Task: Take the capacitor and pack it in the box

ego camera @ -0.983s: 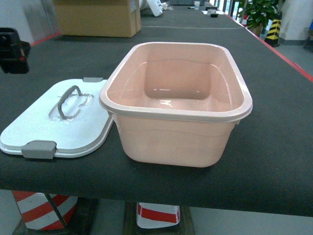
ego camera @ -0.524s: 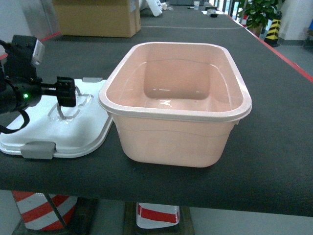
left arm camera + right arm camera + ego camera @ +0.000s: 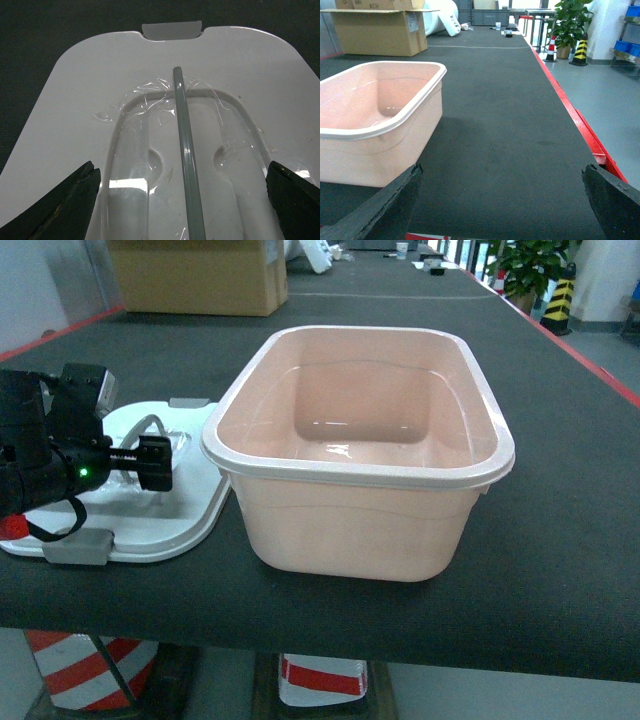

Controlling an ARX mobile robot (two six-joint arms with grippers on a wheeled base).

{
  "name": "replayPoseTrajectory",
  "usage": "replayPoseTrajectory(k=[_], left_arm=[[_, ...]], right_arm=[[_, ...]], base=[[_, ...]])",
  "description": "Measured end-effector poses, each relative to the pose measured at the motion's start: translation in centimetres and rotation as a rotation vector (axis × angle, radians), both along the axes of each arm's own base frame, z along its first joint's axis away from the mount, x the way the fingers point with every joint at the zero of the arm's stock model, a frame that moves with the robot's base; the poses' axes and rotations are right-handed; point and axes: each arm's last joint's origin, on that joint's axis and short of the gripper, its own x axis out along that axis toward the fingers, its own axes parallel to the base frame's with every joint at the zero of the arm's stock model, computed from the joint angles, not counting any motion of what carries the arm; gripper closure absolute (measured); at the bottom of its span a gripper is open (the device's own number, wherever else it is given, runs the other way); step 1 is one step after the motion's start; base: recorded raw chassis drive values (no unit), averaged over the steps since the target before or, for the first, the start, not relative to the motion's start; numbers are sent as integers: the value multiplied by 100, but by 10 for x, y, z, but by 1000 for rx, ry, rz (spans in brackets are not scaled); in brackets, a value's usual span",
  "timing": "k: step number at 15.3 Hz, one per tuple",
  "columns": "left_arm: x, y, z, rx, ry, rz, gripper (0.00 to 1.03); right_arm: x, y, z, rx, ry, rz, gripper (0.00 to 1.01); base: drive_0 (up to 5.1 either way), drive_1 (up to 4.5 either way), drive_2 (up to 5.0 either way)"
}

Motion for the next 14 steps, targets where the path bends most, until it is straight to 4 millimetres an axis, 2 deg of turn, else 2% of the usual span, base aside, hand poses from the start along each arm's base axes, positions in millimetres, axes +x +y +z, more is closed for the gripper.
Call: replayPoseTrajectory(k=[3, 4, 12, 14], left_arm=[[0, 1, 0, 0, -4, -1, 5], [0, 1, 0, 0, -3, 0, 13], [3, 2, 3, -12, -12, 3, 101], [3, 2, 3, -15, -9, 4, 101]], right_arm=[[0, 0, 0, 0, 0, 0, 3], [0, 0, 0, 0, 0, 0, 3], [0, 0, 0, 0, 0, 0, 3], [0, 0, 0, 0, 0, 0, 3]], base=[[0, 0, 0], [0, 0, 0], [0, 0, 0], [0, 0, 0]])
